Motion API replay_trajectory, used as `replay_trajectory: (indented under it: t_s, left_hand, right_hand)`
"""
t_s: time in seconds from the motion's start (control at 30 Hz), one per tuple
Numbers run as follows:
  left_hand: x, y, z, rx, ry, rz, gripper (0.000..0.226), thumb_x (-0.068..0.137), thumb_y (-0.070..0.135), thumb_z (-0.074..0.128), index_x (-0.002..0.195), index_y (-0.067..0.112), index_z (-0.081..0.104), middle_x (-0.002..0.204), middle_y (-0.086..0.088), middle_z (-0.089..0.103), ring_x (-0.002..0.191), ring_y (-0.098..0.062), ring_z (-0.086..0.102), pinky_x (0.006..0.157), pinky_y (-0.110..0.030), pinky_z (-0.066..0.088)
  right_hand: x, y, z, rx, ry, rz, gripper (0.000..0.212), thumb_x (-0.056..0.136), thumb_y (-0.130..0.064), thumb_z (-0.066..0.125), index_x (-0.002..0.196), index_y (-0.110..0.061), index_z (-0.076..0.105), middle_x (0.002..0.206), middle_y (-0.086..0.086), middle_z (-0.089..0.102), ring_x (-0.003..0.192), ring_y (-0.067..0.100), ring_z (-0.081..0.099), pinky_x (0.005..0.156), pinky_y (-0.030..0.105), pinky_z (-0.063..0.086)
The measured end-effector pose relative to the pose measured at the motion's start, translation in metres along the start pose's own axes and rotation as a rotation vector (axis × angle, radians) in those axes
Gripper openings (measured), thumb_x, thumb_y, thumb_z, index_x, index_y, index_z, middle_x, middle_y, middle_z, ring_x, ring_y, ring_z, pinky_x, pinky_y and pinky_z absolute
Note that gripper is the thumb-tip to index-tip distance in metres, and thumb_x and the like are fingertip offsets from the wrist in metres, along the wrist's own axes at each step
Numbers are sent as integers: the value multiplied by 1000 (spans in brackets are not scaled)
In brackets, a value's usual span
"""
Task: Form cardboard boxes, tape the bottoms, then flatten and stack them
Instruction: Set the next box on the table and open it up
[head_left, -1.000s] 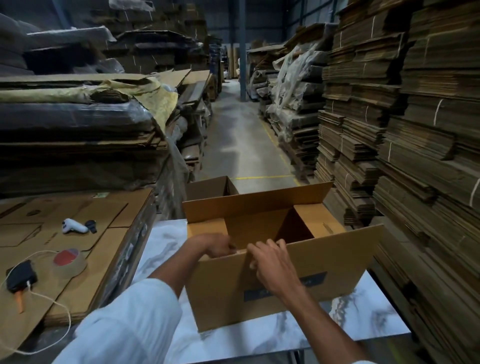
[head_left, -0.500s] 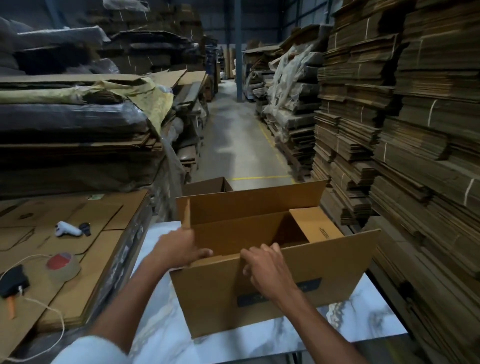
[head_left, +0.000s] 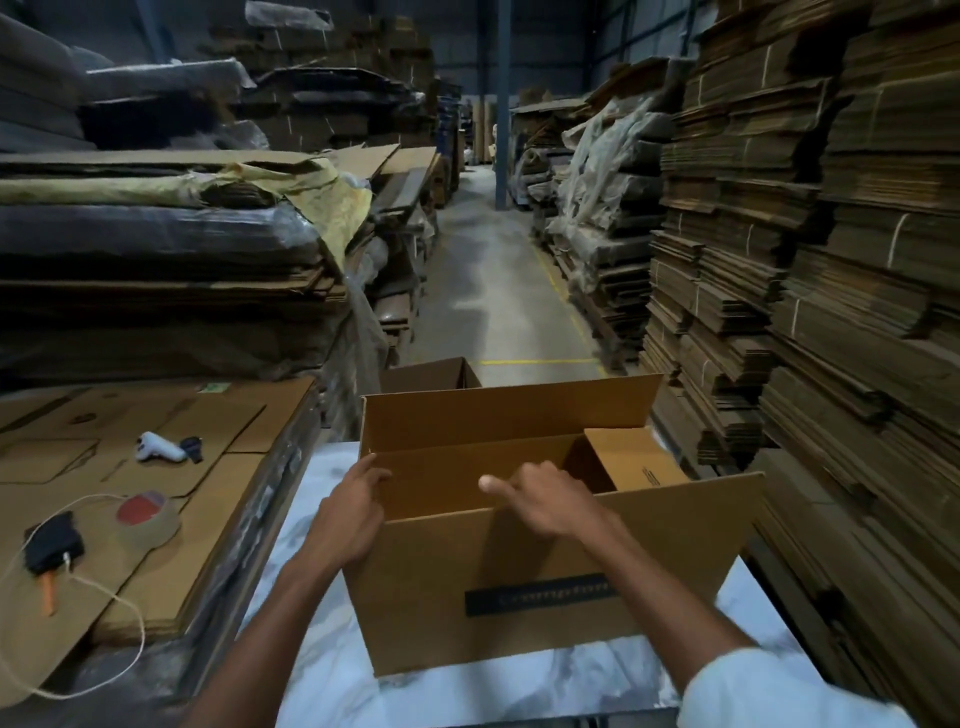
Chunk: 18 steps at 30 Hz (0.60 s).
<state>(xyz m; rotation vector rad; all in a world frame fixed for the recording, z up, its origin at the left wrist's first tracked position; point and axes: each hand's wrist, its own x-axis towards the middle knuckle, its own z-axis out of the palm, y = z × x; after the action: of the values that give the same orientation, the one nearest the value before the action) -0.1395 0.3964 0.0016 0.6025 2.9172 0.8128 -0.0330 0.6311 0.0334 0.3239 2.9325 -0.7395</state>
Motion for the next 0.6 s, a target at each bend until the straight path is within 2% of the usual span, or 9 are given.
replay_trajectory:
  t_s: [0.03, 0.13, 0.2, 0.3, 0.4, 0.5, 0.6]
  left_hand:
    - [0, -3, -2, -12, -17, 22, 43, 104, 3, 41, 142, 21, 51, 165, -1, 27, 146, -27, 38, 117, -47, 37]
    - [-4, -14, -3, -32, -40, 90, 47, 102, -2, 40, 142, 21, 50, 165, -2, 27, 148, -27, 35, 119, -47, 35]
    - [-5, -17, -3, -24, -50, 104, 47, 102, -3, 39, 142, 20, 50, 165, -2, 26, 148, -26, 35, 119, -46, 35]
    - [-5, -16, -2, 0, -45, 79, 46, 103, 0, 39, 143, 20, 49, 166, 0, 25, 147, -25, 37, 118, -43, 37]
    - [-6, -13, 0, 16, -46, 49, 44, 104, 4, 38, 144, 21, 49, 167, 2, 22, 147, -24, 37, 117, -42, 39]
    - [-7, -12, 0, -30, -45, 21, 45, 104, 2, 37, 144, 19, 50, 167, 4, 23, 146, -23, 38, 116, -42, 41]
    - [-5, -12, -3, -41, -33, 17, 45, 104, 1, 36, 142, 18, 53, 165, 4, 26, 144, -23, 41, 115, -40, 41]
  right_hand:
    - [7, 11, -15, -17, -69, 73, 60, 99, -65, 39, 83, -12, 63, 81, 1, 65, 71, 15, 61, 75, 31, 50]
    - [20, 49, -48, -237, -302, 296, 24, 103, -40, 49, 98, -19, 61, 108, 1, 63, 94, 19, 59, 89, 38, 49]
    - [20, 72, -57, -267, -359, 433, 10, 100, -32, 53, 103, -23, 57, 114, 2, 56, 103, 22, 55, 93, 40, 47]
    - [14, 98, -58, -218, -308, 607, 31, 95, -34, 64, 120, -19, 54, 116, 5, 52, 107, 23, 52, 94, 38, 46]
    - [8, 115, -48, -264, -239, 682, 40, 98, -31, 62, 132, -15, 48, 115, 7, 45, 104, 21, 46, 98, 32, 44]
    - [6, 121, -47, -248, -165, 679, 43, 99, -30, 60, 137, -15, 46, 117, 7, 45, 106, 22, 47, 100, 33, 45]
    - [14, 131, -62, -248, -99, 587, 39, 94, -30, 63, 128, -13, 60, 121, 7, 61, 115, 27, 59, 97, 38, 48]
